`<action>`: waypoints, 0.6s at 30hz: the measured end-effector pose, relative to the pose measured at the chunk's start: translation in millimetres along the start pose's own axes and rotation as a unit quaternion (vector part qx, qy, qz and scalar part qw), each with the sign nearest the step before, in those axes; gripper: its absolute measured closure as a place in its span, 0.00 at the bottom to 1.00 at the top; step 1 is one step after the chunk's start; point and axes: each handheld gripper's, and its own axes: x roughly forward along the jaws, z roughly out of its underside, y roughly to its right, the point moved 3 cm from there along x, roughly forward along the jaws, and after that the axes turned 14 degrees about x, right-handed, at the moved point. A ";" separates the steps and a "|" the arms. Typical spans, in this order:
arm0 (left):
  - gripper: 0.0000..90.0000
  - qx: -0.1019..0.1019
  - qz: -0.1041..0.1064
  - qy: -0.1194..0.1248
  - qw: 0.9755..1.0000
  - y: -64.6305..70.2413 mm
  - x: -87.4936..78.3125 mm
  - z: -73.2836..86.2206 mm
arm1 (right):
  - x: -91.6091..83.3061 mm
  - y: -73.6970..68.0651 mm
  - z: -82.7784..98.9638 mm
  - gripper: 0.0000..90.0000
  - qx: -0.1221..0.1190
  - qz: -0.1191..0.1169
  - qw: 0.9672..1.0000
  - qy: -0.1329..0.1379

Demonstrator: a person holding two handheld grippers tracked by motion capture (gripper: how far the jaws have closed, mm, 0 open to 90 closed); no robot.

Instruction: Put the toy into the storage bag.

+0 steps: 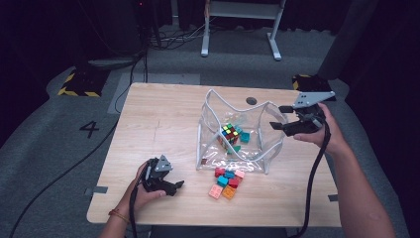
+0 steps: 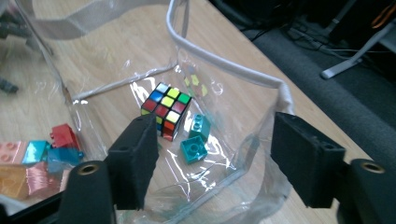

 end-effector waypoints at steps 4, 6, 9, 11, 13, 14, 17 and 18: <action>0.14 0.001 -0.001 0.000 1.000 -0.2 0.0 0.0 | -12.0 1.1 7.2 0.30 0.020 0.037 0.998 0.035; 0.14 -0.001 0.000 0.000 1.000 0.3 0.0 0.0 | -17.0 0.0 11.6 0.30 0.026 0.039 0.998 0.045; 0.14 -0.002 -0.002 0.000 1.000 0.4 -0.1 0.1 | -25.4 -2.2 18.7 0.29 0.029 0.038 0.997 0.061; 0.14 -0.002 -0.002 0.000 1.000 0.5 -0.1 0.1 | -30.9 -4.5 23.4 0.29 0.031 0.038 0.996 0.071; 0.14 -0.003 -0.002 0.000 1.000 0.5 -0.1 0.1 | -35.6 -6.1 28.1 0.28 0.032 0.033 0.996 0.081; 0.14 -0.003 -0.002 0.000 1.000 0.5 -0.1 0.1 | -37.9 -7.5 31.2 0.28 0.036 0.033 0.995 0.083; 0.14 -0.002 -0.003 0.000 1.000 0.4 -0.1 0.1 | -42.8 -10.6 41.8 0.28 0.037 0.030 0.995 0.090; 0.14 -0.003 -0.002 0.000 1.000 0.5 -0.2 0.1 | -44.0 -11.6 45.8 0.27 0.037 0.030 0.995 0.092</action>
